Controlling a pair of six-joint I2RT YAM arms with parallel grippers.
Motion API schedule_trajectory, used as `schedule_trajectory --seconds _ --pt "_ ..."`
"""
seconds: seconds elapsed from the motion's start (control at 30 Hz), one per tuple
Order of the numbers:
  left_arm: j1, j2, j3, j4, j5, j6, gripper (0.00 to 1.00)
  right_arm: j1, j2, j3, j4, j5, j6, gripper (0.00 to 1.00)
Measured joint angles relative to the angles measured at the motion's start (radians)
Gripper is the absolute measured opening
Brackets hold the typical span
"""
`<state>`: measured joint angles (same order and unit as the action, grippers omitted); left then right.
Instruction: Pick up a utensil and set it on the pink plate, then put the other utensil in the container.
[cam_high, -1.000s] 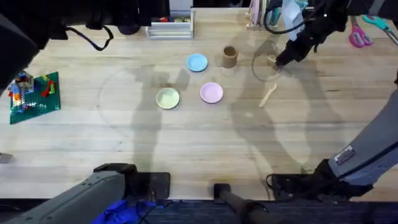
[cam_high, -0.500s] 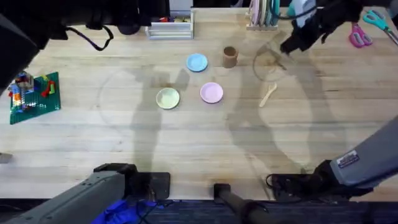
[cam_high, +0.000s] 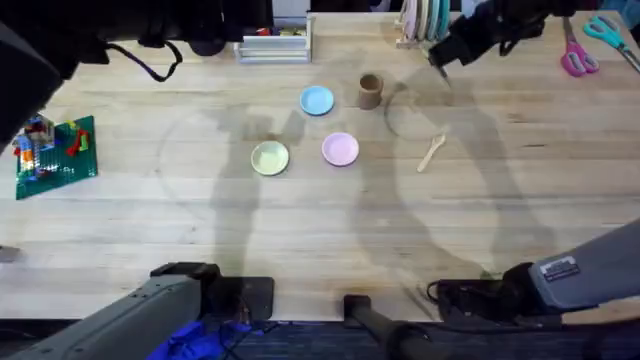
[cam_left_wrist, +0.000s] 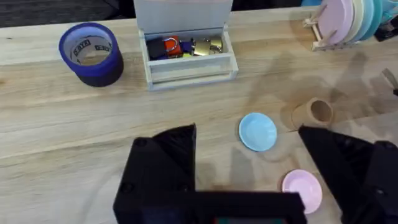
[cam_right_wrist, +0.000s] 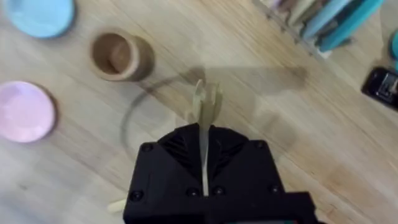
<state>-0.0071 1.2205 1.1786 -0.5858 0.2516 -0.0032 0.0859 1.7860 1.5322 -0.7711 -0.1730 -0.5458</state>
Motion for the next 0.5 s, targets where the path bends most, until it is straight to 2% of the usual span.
schedule_trajectory --seconds 0.27,0.5 --pt "0.0 0.0 0.0 -0.005 0.0 0.0 0.991 0.062 -0.108 0.0 -0.002 -0.003 0.175 0.031" --pt "0.0 0.0 0.0 -0.005 0.0 0.0 0.992 0.159 -0.117 0.0 -0.018 -0.004 0.317 0.031"
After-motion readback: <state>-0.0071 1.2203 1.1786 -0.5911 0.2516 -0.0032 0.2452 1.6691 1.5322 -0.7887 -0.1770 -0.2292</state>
